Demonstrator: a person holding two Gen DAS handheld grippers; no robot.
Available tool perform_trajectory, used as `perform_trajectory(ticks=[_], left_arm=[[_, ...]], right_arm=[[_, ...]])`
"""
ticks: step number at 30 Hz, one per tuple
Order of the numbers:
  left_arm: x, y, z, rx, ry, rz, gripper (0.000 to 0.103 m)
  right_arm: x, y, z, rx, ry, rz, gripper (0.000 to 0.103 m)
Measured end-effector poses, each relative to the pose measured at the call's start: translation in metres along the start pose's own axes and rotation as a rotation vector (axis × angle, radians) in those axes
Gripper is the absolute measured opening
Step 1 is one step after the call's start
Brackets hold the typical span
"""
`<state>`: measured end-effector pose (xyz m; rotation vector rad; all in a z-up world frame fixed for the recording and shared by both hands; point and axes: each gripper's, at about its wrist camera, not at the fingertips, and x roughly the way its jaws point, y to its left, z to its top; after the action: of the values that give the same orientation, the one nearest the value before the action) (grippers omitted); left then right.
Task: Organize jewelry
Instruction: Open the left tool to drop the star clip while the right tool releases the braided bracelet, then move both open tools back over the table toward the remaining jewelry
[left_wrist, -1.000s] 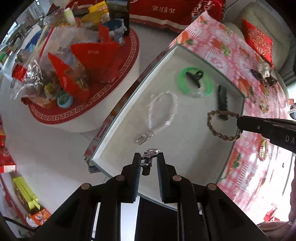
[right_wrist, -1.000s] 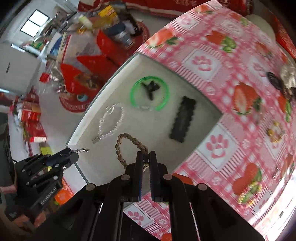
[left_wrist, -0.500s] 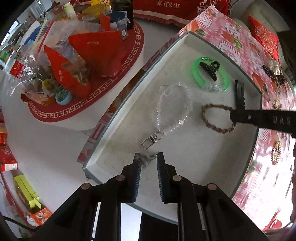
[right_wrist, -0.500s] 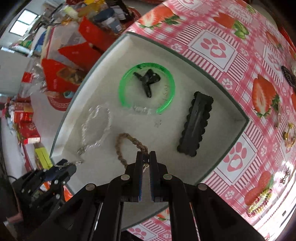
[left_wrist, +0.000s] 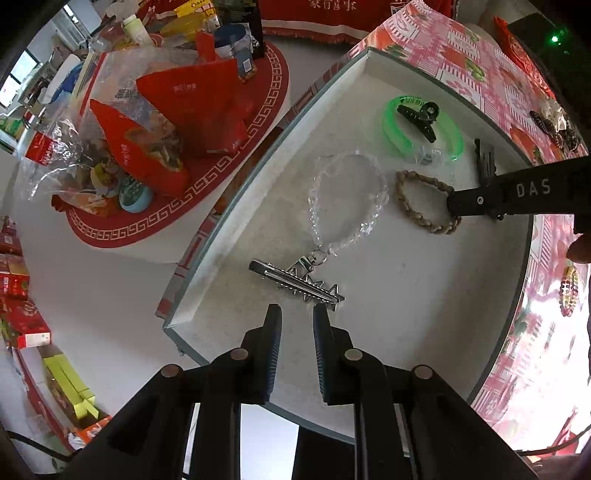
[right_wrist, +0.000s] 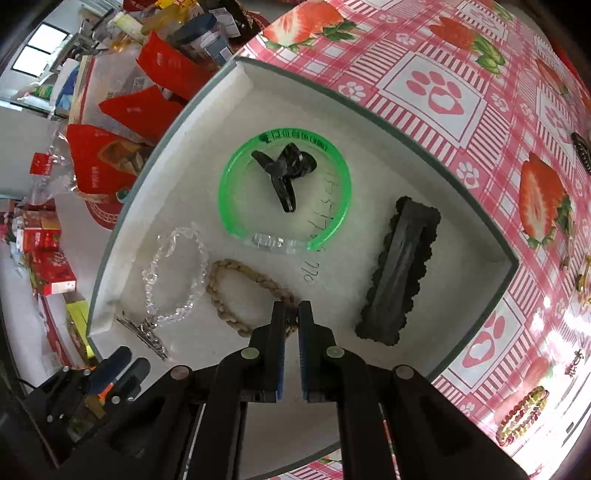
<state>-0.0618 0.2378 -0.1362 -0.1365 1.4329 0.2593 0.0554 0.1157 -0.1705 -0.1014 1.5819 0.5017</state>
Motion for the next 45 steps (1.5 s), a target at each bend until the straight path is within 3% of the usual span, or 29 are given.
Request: perform_trajectory(ticks=[5, 6, 7, 9, 18, 19, 21, 23, 29, 33, 36, 45], left_arm=[[-0.009, -0.002, 0.002, 0.016, -0.010, 0.017, 0.023], [-0.010, -0.002, 0.003, 0.018, -0.010, 0.018, 0.023], [-0.012, -0.003, 0.004, 0.022, -0.011, 0.020, 0.023], [-0.016, -0.006, 0.006, 0.033, -0.014, 0.026, 0.023], [-0.041, -0.025, 0.012, 0.086, -0.041, 0.037, 0.024], [-0.044, -0.028, 0.014, 0.094, -0.041, 0.035, 0.028], [-0.050, -0.034, 0.017, 0.105, -0.052, 0.040, 0.102], [-0.062, -0.042, 0.019, 0.126, -0.098, 0.046, 0.103], [-0.074, -0.079, 0.032, 0.231, -0.096, 0.027, 0.103], [-0.085, -0.115, 0.037, 0.301, -0.107, 0.004, 0.103], [-0.090, -0.139, 0.039, 0.350, -0.110, -0.015, 0.103], [-0.086, -0.210, 0.047, 0.435, -0.077, -0.056, 0.103]], right_arm=[[-0.001, 0.000, -0.001, 0.002, 0.003, 0.007, 0.014], [-0.004, -0.001, -0.001, 0.007, -0.003, 0.015, 0.026], [-0.008, -0.003, -0.003, 0.012, -0.007, 0.023, 0.046], [-0.017, -0.007, -0.005, 0.022, -0.028, 0.051, 0.063], [-0.065, -0.022, -0.017, 0.059, -0.121, 0.123, 0.067], [-0.069, -0.025, -0.019, 0.073, -0.129, 0.124, 0.069], [-0.079, -0.036, -0.024, 0.103, -0.145, 0.125, 0.069], [-0.087, -0.049, -0.032, 0.130, -0.157, 0.117, 0.069], [-0.106, -0.092, -0.058, 0.231, -0.186, 0.105, 0.070], [-0.115, -0.130, -0.082, 0.329, -0.196, 0.102, 0.075], [-0.118, -0.157, -0.100, 0.394, -0.203, 0.085, 0.085], [-0.121, -0.235, -0.151, 0.567, -0.213, 0.004, 0.085]])
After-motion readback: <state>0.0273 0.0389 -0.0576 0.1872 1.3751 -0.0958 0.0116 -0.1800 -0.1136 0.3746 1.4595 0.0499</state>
